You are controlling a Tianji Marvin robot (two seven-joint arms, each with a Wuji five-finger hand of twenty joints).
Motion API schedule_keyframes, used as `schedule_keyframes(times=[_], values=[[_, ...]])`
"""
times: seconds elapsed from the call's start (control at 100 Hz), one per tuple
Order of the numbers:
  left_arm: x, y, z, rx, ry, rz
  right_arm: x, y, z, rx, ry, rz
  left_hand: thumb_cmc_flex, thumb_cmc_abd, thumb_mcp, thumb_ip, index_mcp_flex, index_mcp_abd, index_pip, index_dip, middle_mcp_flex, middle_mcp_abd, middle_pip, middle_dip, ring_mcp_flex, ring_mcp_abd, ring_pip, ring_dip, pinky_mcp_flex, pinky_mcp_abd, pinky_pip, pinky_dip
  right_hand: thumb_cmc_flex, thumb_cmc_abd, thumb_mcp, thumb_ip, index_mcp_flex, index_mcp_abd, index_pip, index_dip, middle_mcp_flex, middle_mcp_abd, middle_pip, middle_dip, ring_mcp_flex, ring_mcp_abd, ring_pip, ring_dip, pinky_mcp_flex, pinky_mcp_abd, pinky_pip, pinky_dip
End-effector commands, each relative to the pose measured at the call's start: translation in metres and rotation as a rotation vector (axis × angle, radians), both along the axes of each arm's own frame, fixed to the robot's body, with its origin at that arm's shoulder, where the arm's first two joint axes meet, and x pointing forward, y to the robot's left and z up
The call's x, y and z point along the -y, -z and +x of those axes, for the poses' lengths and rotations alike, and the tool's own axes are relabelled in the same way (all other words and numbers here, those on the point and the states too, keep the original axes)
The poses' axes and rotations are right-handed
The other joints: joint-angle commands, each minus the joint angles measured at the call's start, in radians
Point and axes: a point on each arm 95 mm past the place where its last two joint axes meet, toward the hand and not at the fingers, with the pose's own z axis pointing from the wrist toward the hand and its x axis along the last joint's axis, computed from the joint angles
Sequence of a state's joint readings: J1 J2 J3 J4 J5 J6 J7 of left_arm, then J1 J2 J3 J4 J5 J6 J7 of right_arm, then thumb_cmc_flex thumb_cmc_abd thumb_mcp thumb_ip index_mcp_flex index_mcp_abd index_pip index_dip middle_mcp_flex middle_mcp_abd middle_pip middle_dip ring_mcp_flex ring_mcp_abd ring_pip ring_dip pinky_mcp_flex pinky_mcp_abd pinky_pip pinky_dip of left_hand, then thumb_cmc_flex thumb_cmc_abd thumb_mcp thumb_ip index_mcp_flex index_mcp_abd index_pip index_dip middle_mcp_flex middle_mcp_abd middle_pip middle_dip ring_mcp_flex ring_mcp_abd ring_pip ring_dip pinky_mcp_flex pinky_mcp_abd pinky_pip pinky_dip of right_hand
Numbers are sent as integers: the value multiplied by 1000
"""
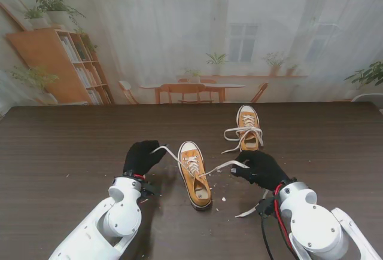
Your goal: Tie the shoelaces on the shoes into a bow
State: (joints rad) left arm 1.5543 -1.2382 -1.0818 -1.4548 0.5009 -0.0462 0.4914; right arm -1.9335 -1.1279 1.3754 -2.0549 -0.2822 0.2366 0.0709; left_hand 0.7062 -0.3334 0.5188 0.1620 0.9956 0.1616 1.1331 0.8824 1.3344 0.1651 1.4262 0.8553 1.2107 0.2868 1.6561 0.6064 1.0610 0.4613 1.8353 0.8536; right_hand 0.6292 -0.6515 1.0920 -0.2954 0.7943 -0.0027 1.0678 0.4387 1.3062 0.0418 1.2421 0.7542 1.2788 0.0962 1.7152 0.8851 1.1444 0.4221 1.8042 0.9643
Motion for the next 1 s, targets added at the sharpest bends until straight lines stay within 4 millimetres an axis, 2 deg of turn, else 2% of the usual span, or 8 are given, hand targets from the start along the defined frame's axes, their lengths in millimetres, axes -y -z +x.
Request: schedule_keyframes(times=[0.0, 0.09, 0.15, 0.25, 0.39, 0.51, 0.62, 0.99], values=[[-6, -5, 0, 30, 42, 33, -4, -6, 2, 8, -27, 41, 63, -2, -59, -97, -48, -60, -117, -177, 26, 19, 33, -11, 58, -71, 116, 39, 42, -288, 259, 2, 9, 2, 12, 17, 40, -41, 16, -21, 32, -5, 33, 17, 30, -46, 81, 16, 42, -26, 290, 17], [-8, -8, -1, 71, 96, 93, -7, -11, 6, 48, -50, 18, 168, -30, -134, -175, -99, -73, -262, -413, 26, -17, 34, -21, 58, -87, 105, 33, 43, -309, 259, -13, 8, 1, 10, 17, 61, -48, 15, -21, 34, -5, 29, 18, 30, -43, 80, 15, 42, -26, 290, 18], [-9, -11, -2, 88, 134, 101, -8, -15, 9, 81, -68, -10, 244, -42, -176, -180, -143, -44, -329, -536, 25, -33, 31, -26, 58, -91, 100, 30, 43, -316, 259, -25, 4, -1, 8, 17, 72, -55, 13, -20, 38, -9, 24, 18, 30, -42, 80, 15, 42, -26, 290, 18], [-7, -15, 0, 132, 171, 83, -11, -22, 14, 139, -82, -69, 292, -62, -145, -189, -185, -11, -433, -636, 25, -42, 32, -29, 59, -97, 91, 26, 42, -314, 259, -38, 0, -2, 9, 17, 77, -60, 8, -18, 40, -11, 20, 18, 30, -43, 79, 14, 41, -25, 290, 18], [-2, -23, 6, 148, 241, -21, -14, -32, 22, 205, -103, -130, 219, -91, 42, -215, -177, 2, -733, -675, 25, -37, 31, -33, 59, -94, 78, 20, 40, -306, 259, -70, -9, -4, 12, 16, 77, -67, 2, -12, 42, -22, 15, 21, 31, -51, 76, 11, 41, -26, 290, 14], [4, -26, 13, 103, 378, -151, -18, -41, 30, 231, -119, -146, 125, -128, 212, -185, -112, 20, -1007, -777, 27, -8, 22, -35, 58, -80, 68, 17, 39, -307, 259, -90, -12, -5, 13, 15, 77, -69, -1, -10, 41, -23, 11, 22, 31, -52, 74, 8, 40, -27, 290, 6], [9, -25, 21, 53, 519, -235, -21, -47, 37, 248, -132, -159, 106, -166, 252, -185, -147, 44, -1030, -782, 27, 4, 21, -36, 58, -79, 66, 17, 39, -318, 259, -94, -12, -6, 16, 15, 78, -71, -1, -8, 42, -27, 9, 24, 31, -53, 75, 7, 39, -28, 290, 2], [46, -28, 31, -69, 783, -391, -33, -49, 51, 241, -174, -160, 79, -185, 281, -194, -174, 108, -1043, -784, 27, 5, 20, -37, 58, -78, 52, 12, 37, -316, 259, -116, -12, -7, 17, 14, 80, -77, -2, -5, 42, -26, 7, 28, 31, -54, 75, 4, 39, -29, 290, -6]])
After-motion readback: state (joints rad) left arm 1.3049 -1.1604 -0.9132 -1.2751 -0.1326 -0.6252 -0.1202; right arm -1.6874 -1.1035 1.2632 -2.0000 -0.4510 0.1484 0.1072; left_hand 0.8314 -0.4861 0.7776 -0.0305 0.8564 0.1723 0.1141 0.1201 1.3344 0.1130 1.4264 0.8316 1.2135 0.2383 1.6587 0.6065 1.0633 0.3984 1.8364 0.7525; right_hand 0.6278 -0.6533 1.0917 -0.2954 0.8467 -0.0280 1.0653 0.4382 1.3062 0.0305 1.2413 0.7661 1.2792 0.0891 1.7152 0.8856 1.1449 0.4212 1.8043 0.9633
